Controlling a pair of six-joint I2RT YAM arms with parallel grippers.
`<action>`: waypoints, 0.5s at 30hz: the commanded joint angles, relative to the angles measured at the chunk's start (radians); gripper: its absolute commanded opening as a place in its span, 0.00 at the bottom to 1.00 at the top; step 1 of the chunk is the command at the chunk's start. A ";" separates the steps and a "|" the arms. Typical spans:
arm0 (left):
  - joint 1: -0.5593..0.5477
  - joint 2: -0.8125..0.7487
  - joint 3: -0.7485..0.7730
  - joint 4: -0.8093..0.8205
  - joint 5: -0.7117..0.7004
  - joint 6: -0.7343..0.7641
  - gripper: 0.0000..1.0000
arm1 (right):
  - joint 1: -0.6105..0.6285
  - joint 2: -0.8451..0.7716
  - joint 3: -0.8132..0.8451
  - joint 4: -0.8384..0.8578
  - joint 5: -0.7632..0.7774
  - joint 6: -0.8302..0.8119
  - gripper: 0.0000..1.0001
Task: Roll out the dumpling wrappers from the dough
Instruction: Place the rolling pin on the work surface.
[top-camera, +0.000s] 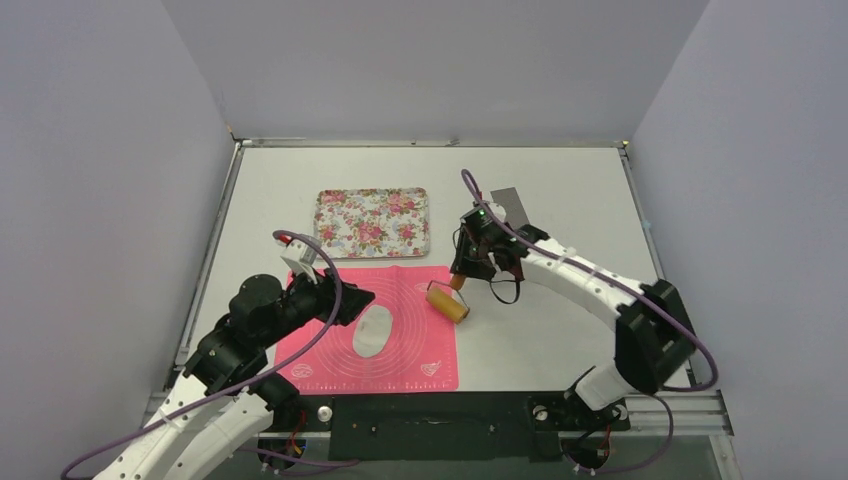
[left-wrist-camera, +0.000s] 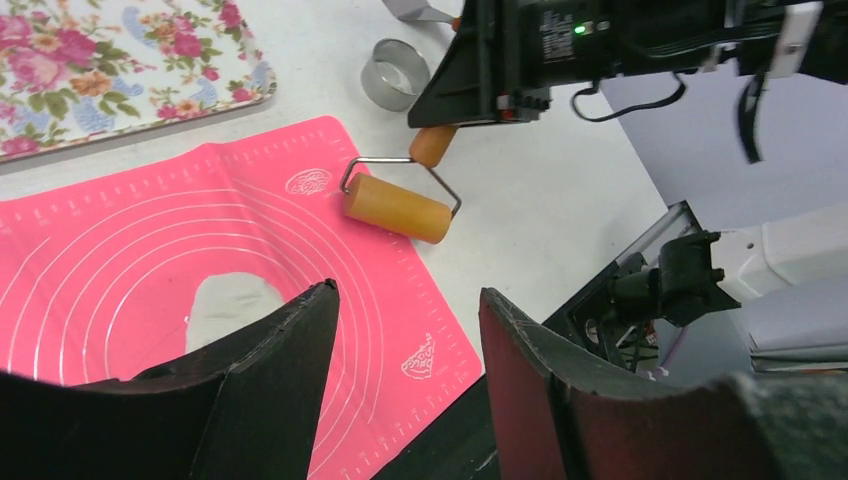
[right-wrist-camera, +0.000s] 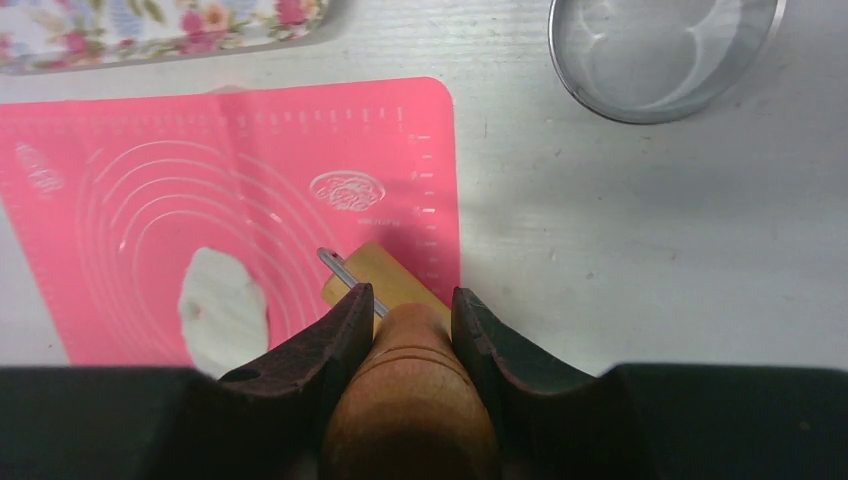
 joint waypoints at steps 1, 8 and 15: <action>0.001 -0.025 0.034 -0.030 -0.095 -0.037 0.52 | -0.017 0.215 0.106 0.109 -0.050 0.078 0.00; 0.000 -0.101 0.036 -0.082 -0.134 -0.059 0.52 | -0.061 0.428 0.178 0.196 -0.162 0.117 0.01; 0.001 -0.112 0.047 -0.123 -0.147 -0.064 0.53 | -0.087 0.473 0.245 0.124 -0.104 0.032 0.68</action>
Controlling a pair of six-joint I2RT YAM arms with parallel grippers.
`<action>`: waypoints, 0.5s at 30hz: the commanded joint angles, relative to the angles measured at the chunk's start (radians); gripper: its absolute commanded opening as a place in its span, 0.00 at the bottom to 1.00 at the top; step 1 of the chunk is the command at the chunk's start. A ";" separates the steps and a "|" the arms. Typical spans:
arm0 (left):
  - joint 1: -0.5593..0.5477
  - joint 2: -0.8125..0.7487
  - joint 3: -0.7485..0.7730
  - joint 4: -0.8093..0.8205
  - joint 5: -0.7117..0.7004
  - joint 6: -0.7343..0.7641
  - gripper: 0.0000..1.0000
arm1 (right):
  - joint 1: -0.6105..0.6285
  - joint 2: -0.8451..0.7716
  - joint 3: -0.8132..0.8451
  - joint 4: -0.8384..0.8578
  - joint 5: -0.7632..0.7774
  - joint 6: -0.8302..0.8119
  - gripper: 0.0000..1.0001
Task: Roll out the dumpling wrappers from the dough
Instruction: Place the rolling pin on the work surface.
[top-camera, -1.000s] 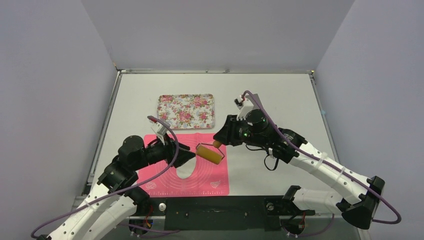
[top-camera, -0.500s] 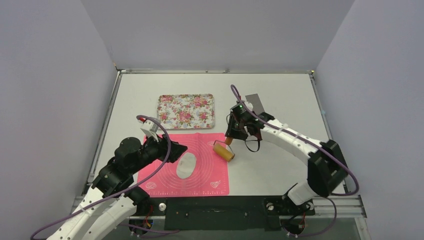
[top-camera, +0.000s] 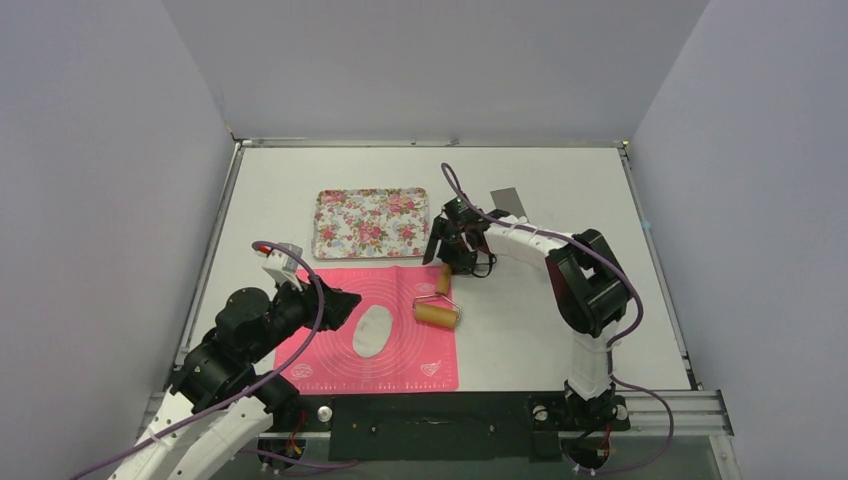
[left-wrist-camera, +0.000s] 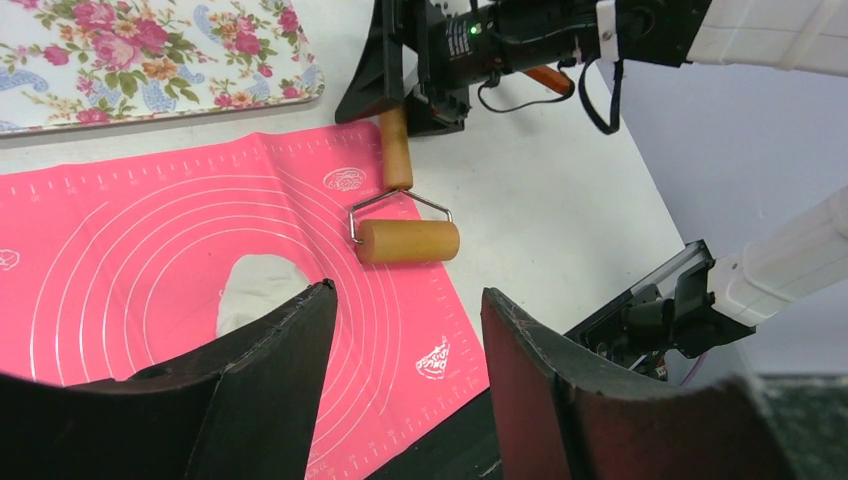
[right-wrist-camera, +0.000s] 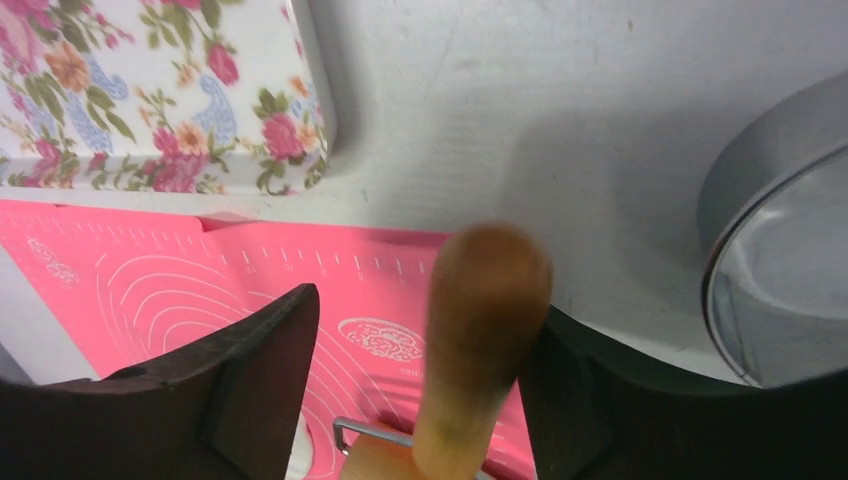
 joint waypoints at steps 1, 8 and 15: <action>0.001 0.001 0.047 -0.018 -0.023 -0.013 0.53 | -0.013 -0.034 0.076 -0.043 0.122 -0.075 0.73; 0.000 0.015 0.055 -0.011 -0.023 -0.001 0.54 | -0.019 -0.119 0.157 -0.194 0.333 -0.209 0.86; 0.002 0.018 0.061 -0.033 -0.091 -0.022 0.54 | -0.055 -0.253 0.082 -0.263 0.658 -0.228 0.81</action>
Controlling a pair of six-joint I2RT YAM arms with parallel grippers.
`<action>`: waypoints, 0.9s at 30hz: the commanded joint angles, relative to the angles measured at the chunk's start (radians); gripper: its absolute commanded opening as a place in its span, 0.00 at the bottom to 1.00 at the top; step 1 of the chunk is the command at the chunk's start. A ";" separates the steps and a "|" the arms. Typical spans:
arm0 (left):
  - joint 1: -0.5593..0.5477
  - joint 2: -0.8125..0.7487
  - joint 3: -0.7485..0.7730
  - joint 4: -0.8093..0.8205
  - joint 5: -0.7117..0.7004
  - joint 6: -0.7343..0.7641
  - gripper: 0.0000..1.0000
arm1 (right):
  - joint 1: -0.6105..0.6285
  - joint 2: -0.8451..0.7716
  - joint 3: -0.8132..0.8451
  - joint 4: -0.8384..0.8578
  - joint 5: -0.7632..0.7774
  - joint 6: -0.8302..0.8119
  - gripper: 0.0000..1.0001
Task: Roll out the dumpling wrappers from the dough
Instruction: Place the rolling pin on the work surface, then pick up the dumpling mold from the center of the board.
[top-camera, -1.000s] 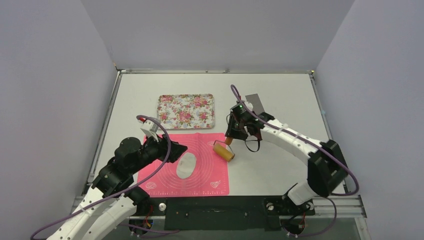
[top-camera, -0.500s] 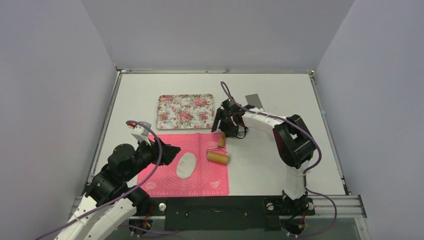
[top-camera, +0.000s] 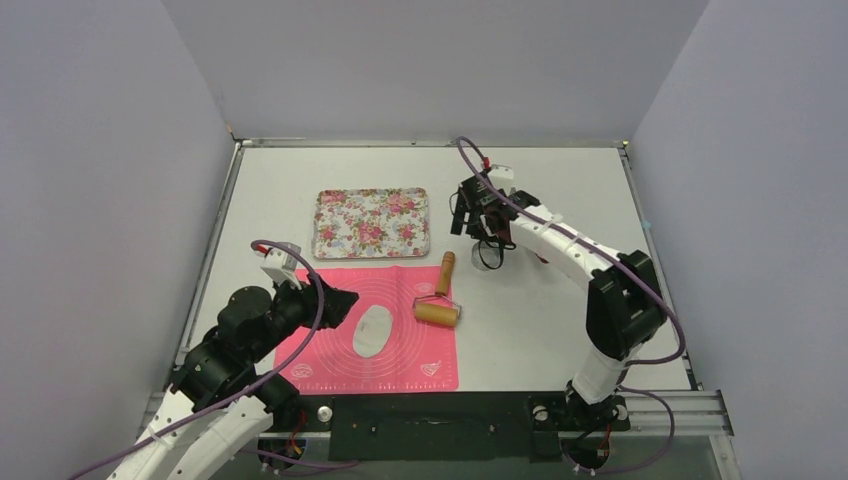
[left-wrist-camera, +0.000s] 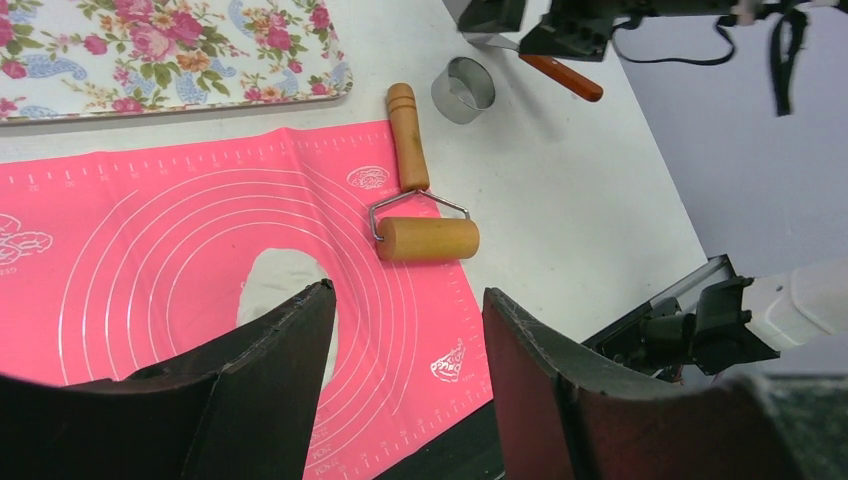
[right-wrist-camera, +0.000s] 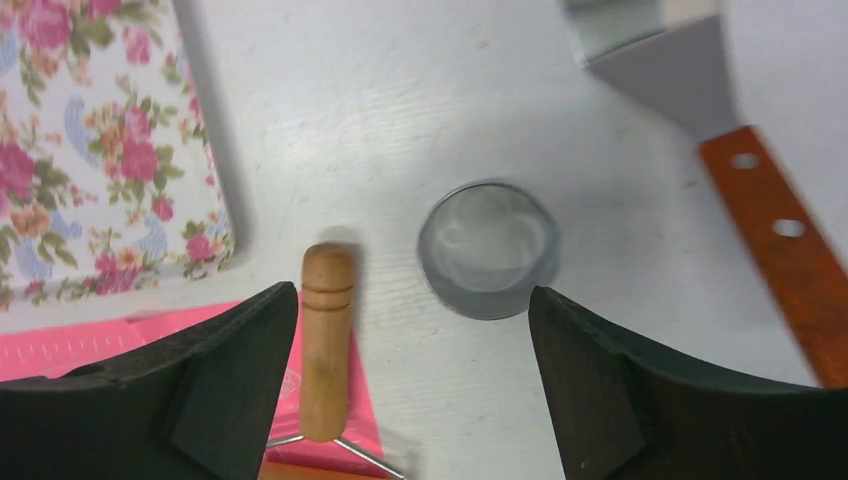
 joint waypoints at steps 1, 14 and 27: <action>0.000 0.008 0.054 -0.004 -0.055 -0.020 0.54 | -0.033 -0.097 -0.033 -0.065 0.262 -0.038 0.80; 0.001 0.013 0.058 -0.025 -0.067 -0.033 0.54 | -0.095 0.016 -0.062 -0.009 0.222 -0.066 0.63; 0.001 -0.001 0.058 -0.045 -0.078 -0.054 0.55 | -0.114 0.112 -0.136 0.113 0.127 -0.040 0.29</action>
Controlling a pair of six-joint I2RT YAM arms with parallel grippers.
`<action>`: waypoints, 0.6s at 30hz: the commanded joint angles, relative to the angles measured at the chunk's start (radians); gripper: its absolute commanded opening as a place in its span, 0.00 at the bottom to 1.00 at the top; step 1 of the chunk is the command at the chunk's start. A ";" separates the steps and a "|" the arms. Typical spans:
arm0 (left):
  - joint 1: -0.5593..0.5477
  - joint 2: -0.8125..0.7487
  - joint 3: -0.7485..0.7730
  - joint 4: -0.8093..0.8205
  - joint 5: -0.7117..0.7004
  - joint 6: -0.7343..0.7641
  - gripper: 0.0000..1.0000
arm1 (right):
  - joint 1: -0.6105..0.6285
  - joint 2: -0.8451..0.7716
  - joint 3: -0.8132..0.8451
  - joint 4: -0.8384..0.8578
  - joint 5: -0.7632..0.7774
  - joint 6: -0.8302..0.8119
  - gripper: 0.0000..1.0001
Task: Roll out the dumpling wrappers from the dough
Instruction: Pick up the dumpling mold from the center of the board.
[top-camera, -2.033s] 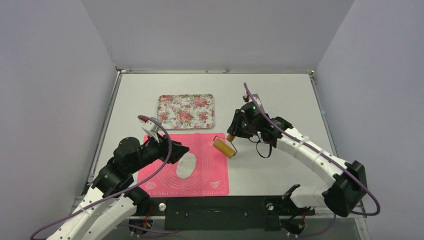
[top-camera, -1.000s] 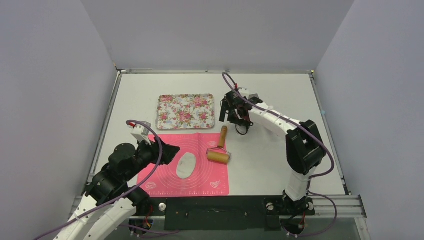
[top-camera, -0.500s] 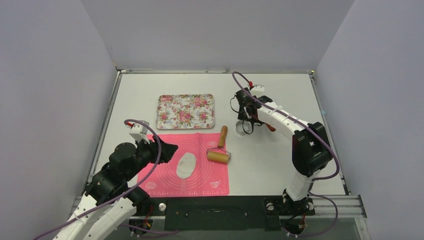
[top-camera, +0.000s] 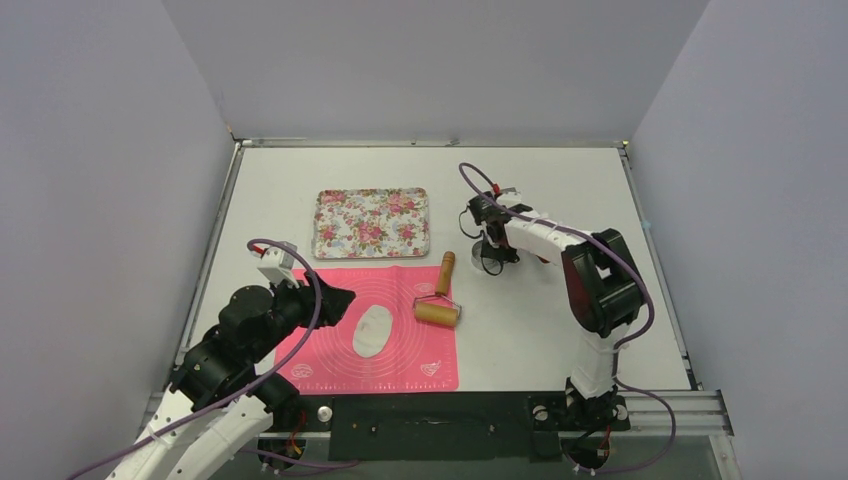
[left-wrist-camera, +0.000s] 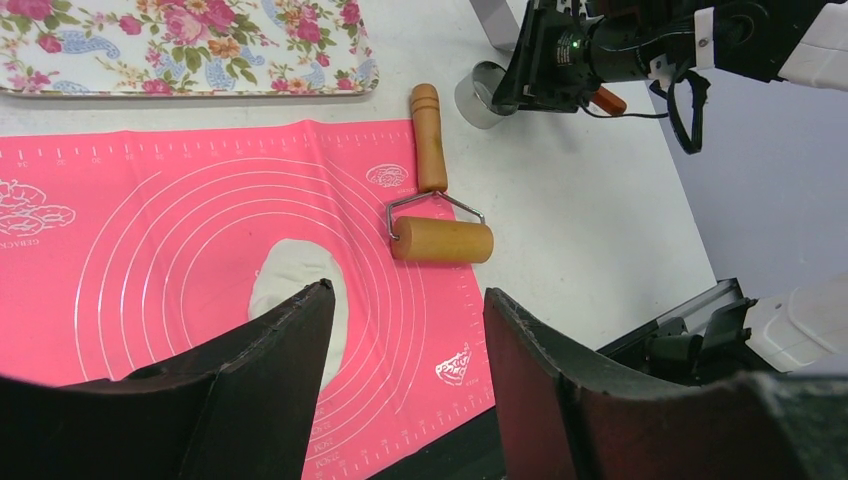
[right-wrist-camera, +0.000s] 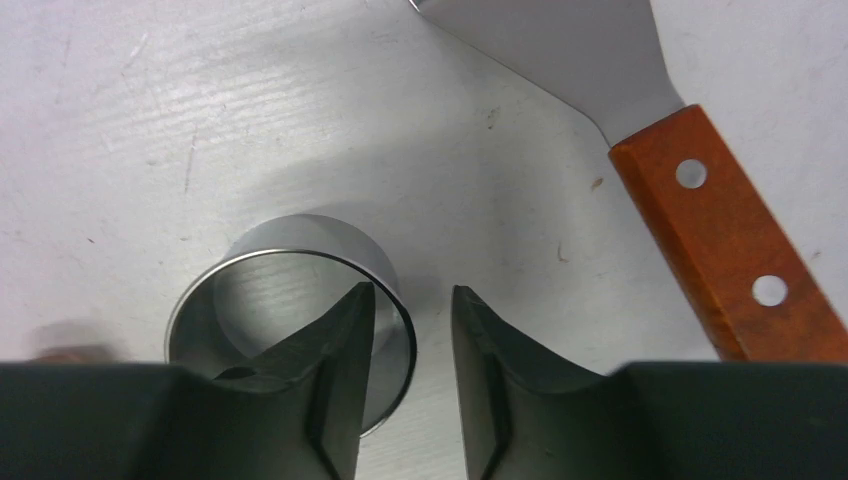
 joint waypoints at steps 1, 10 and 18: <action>0.001 -0.013 0.047 -0.007 -0.018 -0.016 0.55 | -0.017 0.004 -0.007 0.076 -0.008 0.012 0.23; 0.001 -0.015 0.062 -0.082 -0.063 -0.073 0.55 | 0.059 -0.203 -0.001 0.001 0.028 -0.052 0.00; 0.001 0.042 0.019 -0.097 -0.042 -0.153 0.55 | 0.521 -0.161 0.162 -0.071 0.016 -0.142 0.00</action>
